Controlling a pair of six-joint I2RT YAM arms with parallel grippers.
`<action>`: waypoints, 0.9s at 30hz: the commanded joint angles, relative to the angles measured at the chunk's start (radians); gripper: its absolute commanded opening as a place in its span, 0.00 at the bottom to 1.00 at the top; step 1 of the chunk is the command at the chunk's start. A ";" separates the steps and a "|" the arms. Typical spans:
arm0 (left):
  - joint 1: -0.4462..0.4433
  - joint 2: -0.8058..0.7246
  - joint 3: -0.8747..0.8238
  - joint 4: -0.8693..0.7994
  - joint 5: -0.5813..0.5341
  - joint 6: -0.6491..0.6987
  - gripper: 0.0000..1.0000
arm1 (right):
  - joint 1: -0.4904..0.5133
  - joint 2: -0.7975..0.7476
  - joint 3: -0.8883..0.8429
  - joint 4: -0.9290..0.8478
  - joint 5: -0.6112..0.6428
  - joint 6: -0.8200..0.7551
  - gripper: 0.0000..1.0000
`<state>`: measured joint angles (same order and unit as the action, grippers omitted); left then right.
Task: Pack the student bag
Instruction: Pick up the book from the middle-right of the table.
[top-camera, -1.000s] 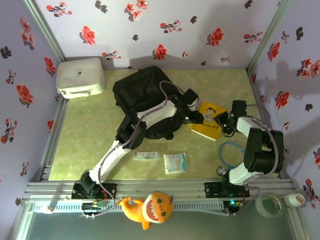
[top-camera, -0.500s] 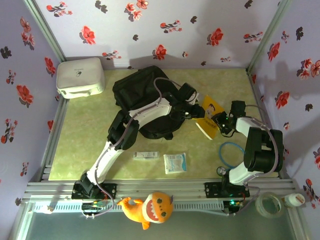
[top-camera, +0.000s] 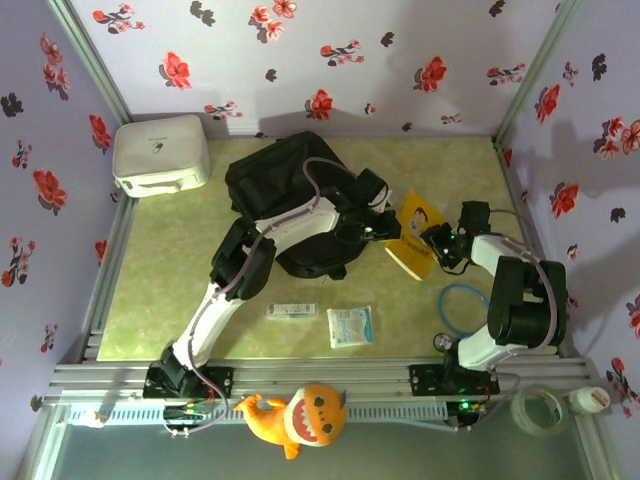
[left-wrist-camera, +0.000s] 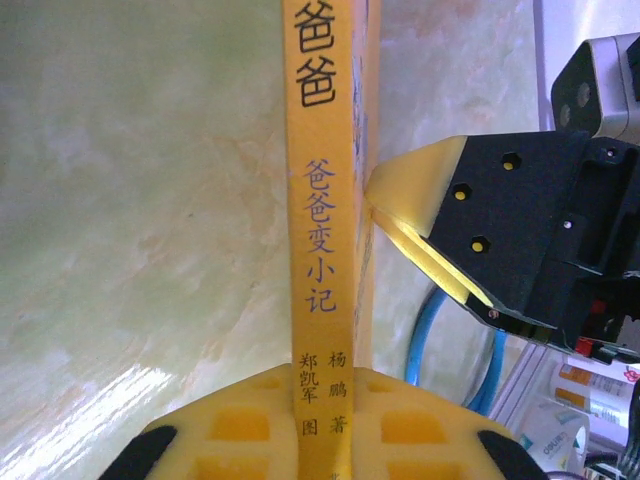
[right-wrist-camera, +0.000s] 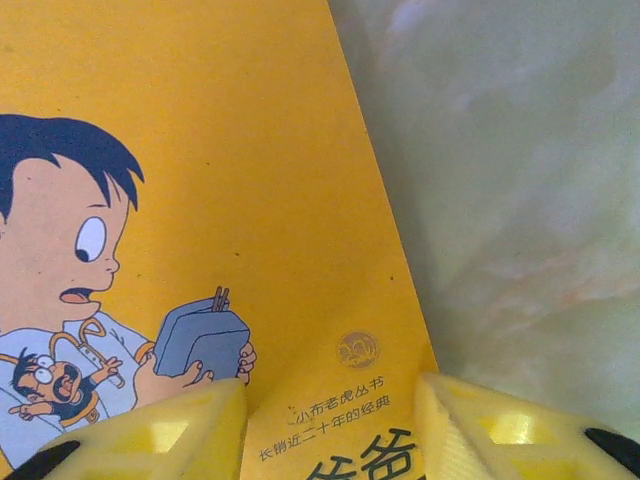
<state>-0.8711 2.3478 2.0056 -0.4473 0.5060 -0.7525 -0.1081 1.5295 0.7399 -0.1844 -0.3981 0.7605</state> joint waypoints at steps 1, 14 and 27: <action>0.042 -0.166 -0.049 0.082 -0.009 0.032 0.00 | 0.008 -0.056 -0.017 -0.012 -0.053 0.019 0.50; 0.246 -0.554 -0.466 0.451 0.000 -0.023 0.00 | 0.207 -0.200 -0.021 0.405 -0.125 0.351 0.84; 0.432 -0.787 -0.792 0.609 -0.049 -0.160 0.00 | 0.535 -0.005 0.061 0.737 0.043 0.602 0.95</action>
<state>-0.4767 1.6184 1.2434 0.0151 0.4713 -0.8528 0.3737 1.4788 0.7654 0.4126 -0.4255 1.2694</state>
